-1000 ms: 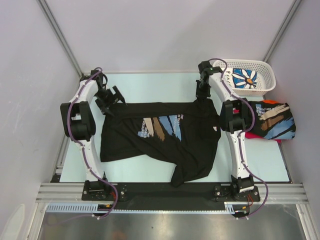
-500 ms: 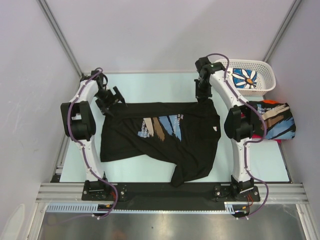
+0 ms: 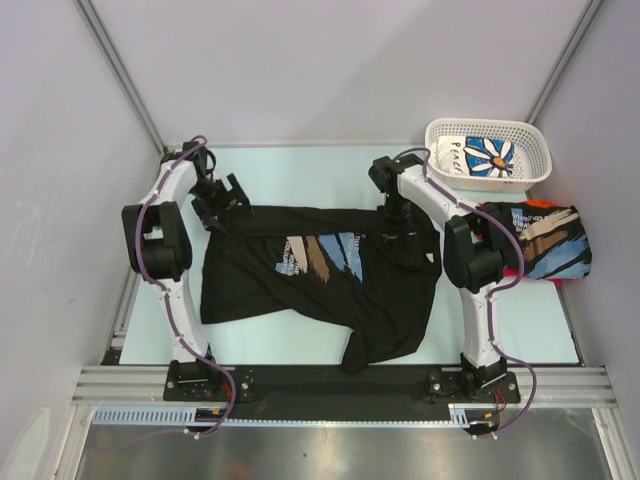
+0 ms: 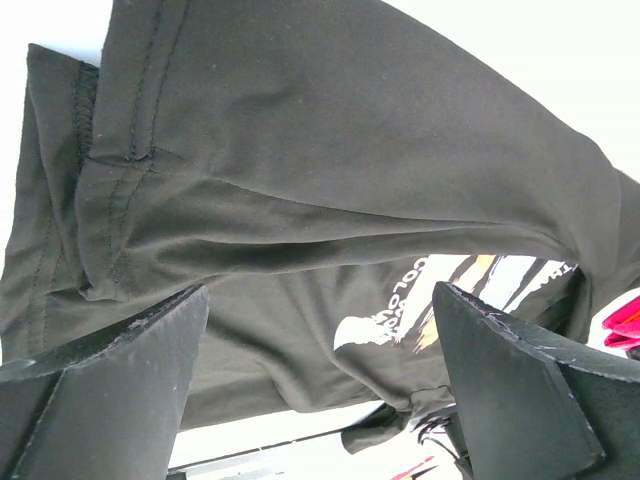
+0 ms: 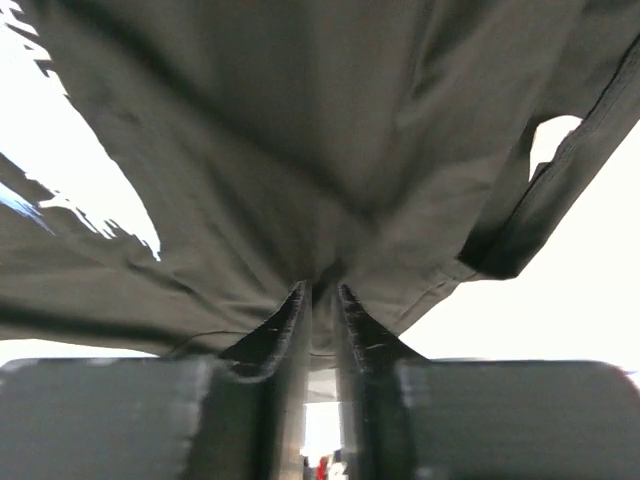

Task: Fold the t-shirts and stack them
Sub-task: Fold the flattened tshirt in 1/3 of the way

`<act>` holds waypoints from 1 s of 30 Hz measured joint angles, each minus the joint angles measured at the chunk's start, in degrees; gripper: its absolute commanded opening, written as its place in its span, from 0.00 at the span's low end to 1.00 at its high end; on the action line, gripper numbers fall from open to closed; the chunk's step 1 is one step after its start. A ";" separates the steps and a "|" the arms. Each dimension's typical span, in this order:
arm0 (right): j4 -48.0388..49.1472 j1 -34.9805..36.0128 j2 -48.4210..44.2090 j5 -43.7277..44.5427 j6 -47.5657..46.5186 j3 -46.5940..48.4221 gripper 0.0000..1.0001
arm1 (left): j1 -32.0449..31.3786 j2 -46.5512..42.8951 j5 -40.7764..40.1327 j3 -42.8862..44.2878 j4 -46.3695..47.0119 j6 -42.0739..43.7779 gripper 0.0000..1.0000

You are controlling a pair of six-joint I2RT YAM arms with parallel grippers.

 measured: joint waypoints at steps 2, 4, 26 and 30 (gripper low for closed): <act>-0.39 0.57 0.00 0.39 -0.02 -0.28 0.62 | 0.00 0.00 0.02 0.00 -0.02 0.02 1.00; -0.63 1.07 -0.04 0.66 -0.17 -0.04 0.88 | 0.00 0.00 0.02 0.00 0.00 0.02 1.00; 11.52 -1.88 7.28 5.20 -1.88 6.67 0.00 | -1.33 5.25 3.69 2.43 2.80 0.59 0.00; 11.34 -2.60 12.39 5.90 -2.60 9.51 0.00 | -1.33 8.96 3.76 5.90 1.77 0.92 0.00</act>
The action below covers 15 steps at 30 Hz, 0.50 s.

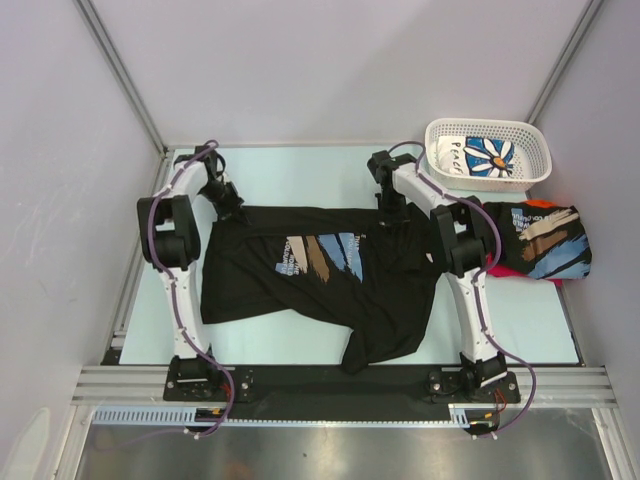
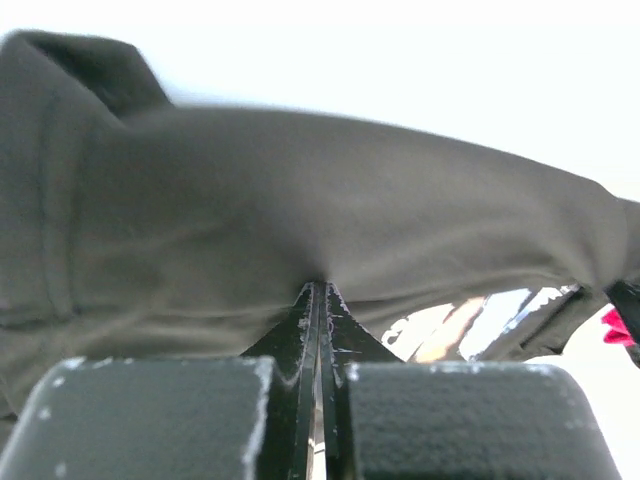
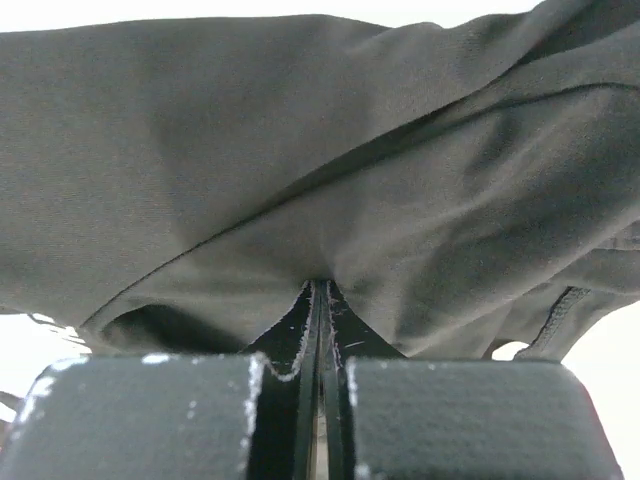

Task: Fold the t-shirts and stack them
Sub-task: Fold the flattened tshirt in 1/3 of the way

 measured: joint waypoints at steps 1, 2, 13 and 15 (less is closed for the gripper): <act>-0.24 -0.11 0.72 0.50 -0.02 0.55 0.00 | 0.00 0.63 -0.48 0.42 -0.31 0.07 0.00; -0.61 -0.20 0.92 0.68 -0.02 0.90 0.00 | -0.02 1.05 -1.07 0.46 -0.66 0.11 0.00; -1.07 -0.20 0.09 1.73 -0.17 -1.33 0.00 | 0.00 0.24 -6.60 -1.97 -3.23 0.20 0.00; -1.14 -0.11 0.00 1.16 -0.52 -1.49 0.00 | 0.11 -0.44 -7.41 -3.04 -3.48 0.59 0.00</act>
